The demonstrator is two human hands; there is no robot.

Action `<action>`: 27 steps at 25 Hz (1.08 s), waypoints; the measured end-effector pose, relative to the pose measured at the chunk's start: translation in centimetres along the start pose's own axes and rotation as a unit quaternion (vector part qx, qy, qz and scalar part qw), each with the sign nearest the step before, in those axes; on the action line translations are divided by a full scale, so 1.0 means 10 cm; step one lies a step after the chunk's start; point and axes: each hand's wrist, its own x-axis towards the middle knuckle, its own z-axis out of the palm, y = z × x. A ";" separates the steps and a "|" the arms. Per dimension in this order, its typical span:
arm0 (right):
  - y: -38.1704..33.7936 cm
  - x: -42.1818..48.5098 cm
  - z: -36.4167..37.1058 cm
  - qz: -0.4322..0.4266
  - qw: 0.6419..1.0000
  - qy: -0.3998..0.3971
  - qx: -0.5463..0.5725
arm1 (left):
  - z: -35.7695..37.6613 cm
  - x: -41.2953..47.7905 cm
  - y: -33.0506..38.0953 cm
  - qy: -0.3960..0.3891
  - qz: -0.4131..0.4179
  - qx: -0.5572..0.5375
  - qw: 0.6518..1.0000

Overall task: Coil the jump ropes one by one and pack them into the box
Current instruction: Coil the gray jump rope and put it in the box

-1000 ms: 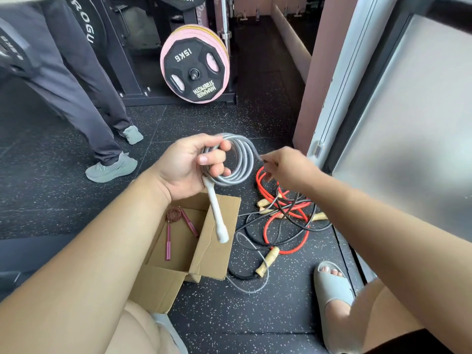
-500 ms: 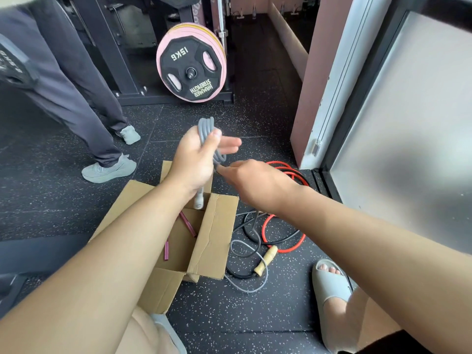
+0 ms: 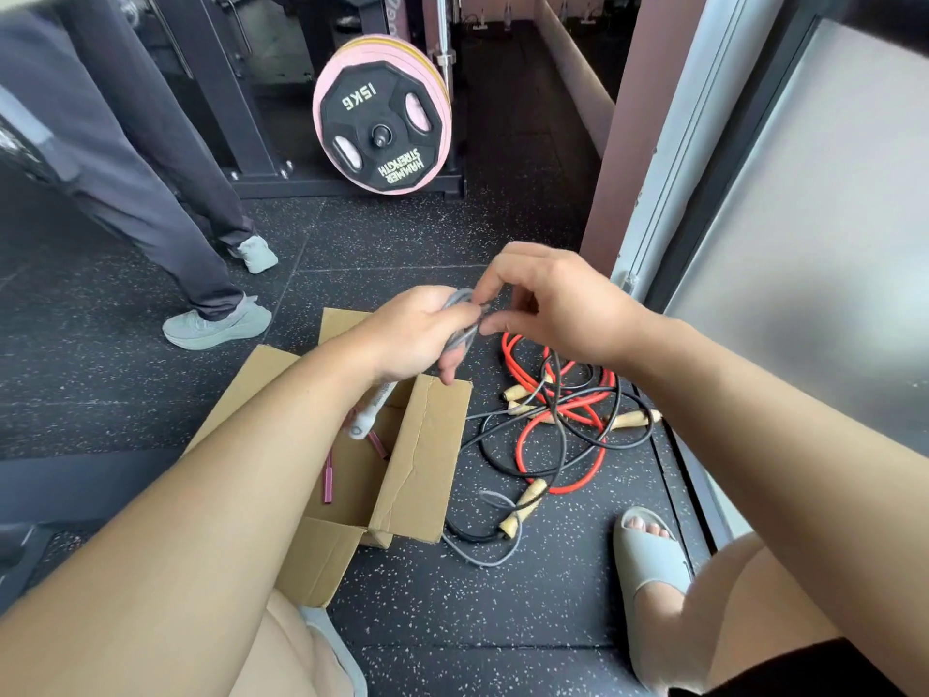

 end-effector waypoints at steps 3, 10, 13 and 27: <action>0.09 -0.05 0.00 0.029 0.998 0.018 0.053 | -0.02 -0.04 0.03 -0.021 0.002 -0.134 0.991; -0.13 -0.06 0.29 0.173 0.865 0.008 0.471 | -0.01 -0.12 0.05 -0.011 0.011 -0.347 0.938; -0.18 -0.02 0.30 0.149 0.890 0.047 0.428 | 0.08 -0.08 0.06 0.019 0.011 -0.368 0.929; -0.09 0.00 0.21 0.076 0.902 0.009 0.425 | 0.17 -0.12 0.10 -0.039 0.003 -0.367 0.929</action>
